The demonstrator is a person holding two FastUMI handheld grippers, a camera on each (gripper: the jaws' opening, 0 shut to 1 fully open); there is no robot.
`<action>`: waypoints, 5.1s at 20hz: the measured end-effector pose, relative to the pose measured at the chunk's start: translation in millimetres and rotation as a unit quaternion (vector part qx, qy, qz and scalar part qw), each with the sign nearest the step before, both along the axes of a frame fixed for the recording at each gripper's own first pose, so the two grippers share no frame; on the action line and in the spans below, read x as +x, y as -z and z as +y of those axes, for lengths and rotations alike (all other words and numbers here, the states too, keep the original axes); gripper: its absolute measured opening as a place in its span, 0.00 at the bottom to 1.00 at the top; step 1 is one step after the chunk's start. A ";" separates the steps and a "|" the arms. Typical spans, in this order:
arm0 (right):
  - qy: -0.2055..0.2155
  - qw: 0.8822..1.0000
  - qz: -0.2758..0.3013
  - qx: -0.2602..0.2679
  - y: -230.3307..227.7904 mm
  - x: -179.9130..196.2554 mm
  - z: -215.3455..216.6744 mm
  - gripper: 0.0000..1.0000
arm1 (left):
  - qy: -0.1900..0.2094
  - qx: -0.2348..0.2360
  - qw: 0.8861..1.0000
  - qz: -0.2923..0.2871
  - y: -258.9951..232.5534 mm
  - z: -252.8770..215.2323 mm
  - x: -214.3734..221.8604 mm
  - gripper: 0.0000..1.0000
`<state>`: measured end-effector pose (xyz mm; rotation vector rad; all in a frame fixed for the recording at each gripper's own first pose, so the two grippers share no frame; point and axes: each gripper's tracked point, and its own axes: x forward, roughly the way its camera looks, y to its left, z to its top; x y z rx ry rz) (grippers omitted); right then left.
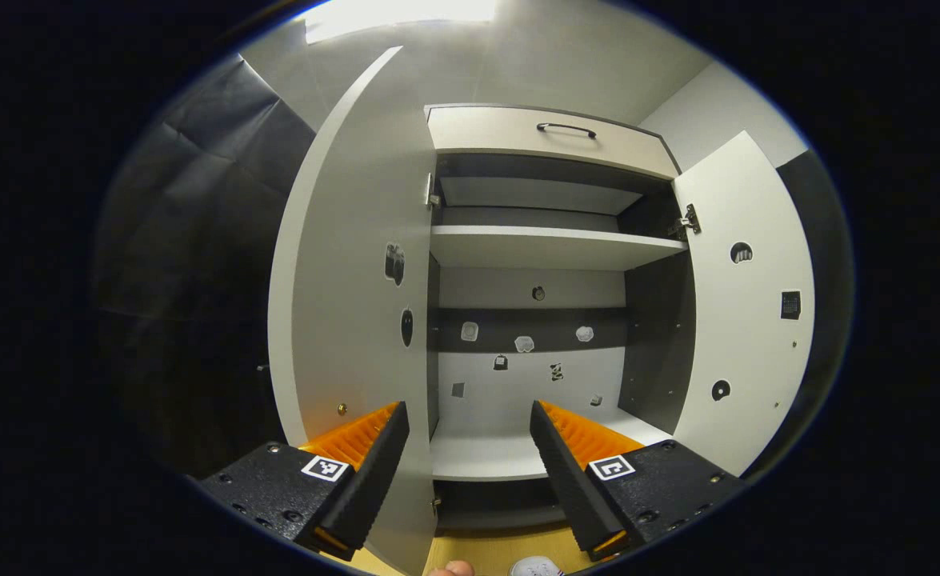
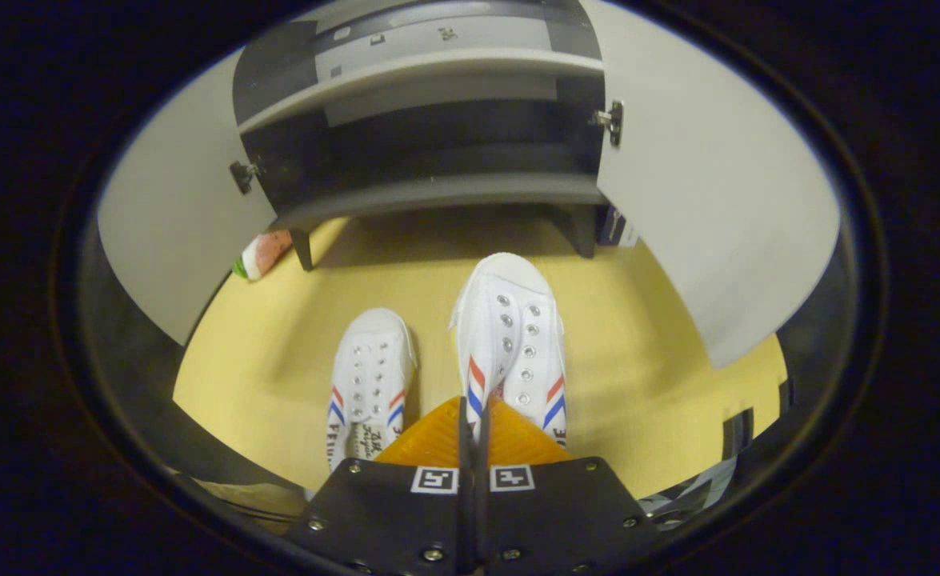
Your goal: Grab one shoe with the right hand and put it into the shoe cabinet, grab the other shoe with the left hand and put it into the shoe cabinet; then close the right door with the right hand and the left door with the left hand.
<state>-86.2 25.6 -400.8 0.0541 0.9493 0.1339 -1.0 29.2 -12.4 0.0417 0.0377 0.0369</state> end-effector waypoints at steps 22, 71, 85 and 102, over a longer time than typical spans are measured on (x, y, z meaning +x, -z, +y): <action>-0.024 0.962 -0.272 -0.003 -252.1 291.4 40.4 0.00 | -0.024 0.003 1.000 -0.015 -6.2 3.9 4.3 0.93; 0.025 0.892 -0.451 -0.001 -426.4 154.2 -13.2 0.14 | 0.096 -0.030 0.909 0.403 340.5 -89.3 -65.6 0.97; 0.048 0.879 -0.474 -0.025 -450.0 115.5 -48.4 0.16 | 0.107 -0.067 0.799 0.588 449.1 -108.7 -157.6 0.97; 0.050 0.885 -0.461 -0.036 -439.7 119.4 -58.4 0.16 | 0.056 -0.153 0.742 0.650 483.3 -106.3 -178.4 0.51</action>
